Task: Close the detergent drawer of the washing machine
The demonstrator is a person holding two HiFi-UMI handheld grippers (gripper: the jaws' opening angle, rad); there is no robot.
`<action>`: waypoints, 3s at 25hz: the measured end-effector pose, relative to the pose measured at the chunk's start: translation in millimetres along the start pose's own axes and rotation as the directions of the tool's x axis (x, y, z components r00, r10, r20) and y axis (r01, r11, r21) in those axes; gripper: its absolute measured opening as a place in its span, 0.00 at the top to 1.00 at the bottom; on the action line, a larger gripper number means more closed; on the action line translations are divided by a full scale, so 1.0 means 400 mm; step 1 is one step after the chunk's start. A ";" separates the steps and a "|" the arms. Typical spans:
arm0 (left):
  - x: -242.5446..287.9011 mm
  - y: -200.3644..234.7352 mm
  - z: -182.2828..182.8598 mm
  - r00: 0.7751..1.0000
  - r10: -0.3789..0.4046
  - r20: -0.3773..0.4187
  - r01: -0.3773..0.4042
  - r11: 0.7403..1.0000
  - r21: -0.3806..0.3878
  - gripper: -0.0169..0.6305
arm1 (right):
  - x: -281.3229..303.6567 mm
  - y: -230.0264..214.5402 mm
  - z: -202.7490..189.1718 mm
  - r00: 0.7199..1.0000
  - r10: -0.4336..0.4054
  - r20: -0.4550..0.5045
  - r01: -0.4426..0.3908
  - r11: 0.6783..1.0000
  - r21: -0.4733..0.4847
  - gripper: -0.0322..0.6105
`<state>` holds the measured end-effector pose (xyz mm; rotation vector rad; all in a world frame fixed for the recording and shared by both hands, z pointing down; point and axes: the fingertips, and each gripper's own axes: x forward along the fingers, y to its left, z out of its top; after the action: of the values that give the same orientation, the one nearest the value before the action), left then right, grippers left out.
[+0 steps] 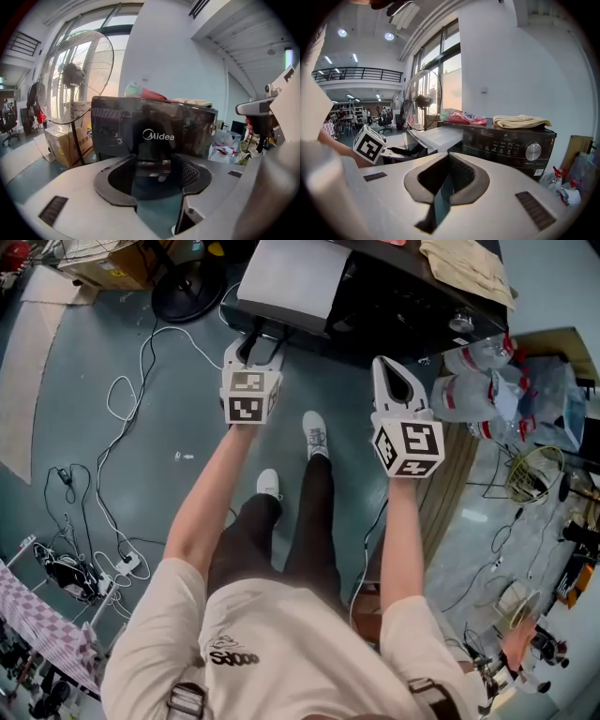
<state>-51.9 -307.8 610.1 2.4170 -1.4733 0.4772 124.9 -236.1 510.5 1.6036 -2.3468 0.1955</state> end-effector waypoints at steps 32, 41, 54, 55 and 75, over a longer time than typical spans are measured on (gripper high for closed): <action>0.176 0.031 0.119 1.000 0.000 -0.023 0.000 1.000 -0.013 0.60 | 0.075 -0.066 0.039 1.000 0.026 -0.007 -0.026 1.000 0.005 0.95; 0.245 0.039 0.168 1.000 -0.008 -0.013 0.008 1.000 -0.021 0.60 | 0.095 -0.105 0.029 1.000 0.003 -0.031 -0.002 1.000 0.010 0.95; 0.302 0.052 0.198 1.000 0.004 -0.005 -0.004 0.999 -0.034 0.60 | 0.146 -0.151 0.034 0.999 0.006 -0.048 -0.005 1.000 0.018 0.95; 0.302 0.051 0.197 1.000 0.003 -0.008 -0.003 0.999 -0.034 0.60 | 0.150 -0.153 0.036 0.999 0.008 -0.048 -0.007 1.000 0.018 0.95; 0.385 0.072 0.236 1.000 -0.001 -0.030 0.000 0.999 -0.045 0.59 | 0.212 -0.203 0.052 0.999 0.006 -0.048 -0.005 1.000 0.027 0.95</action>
<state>1.3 -481.6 589.3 2.3656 -1.4553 0.4729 168.2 -347.0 513.3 1.5875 -2.3222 0.2648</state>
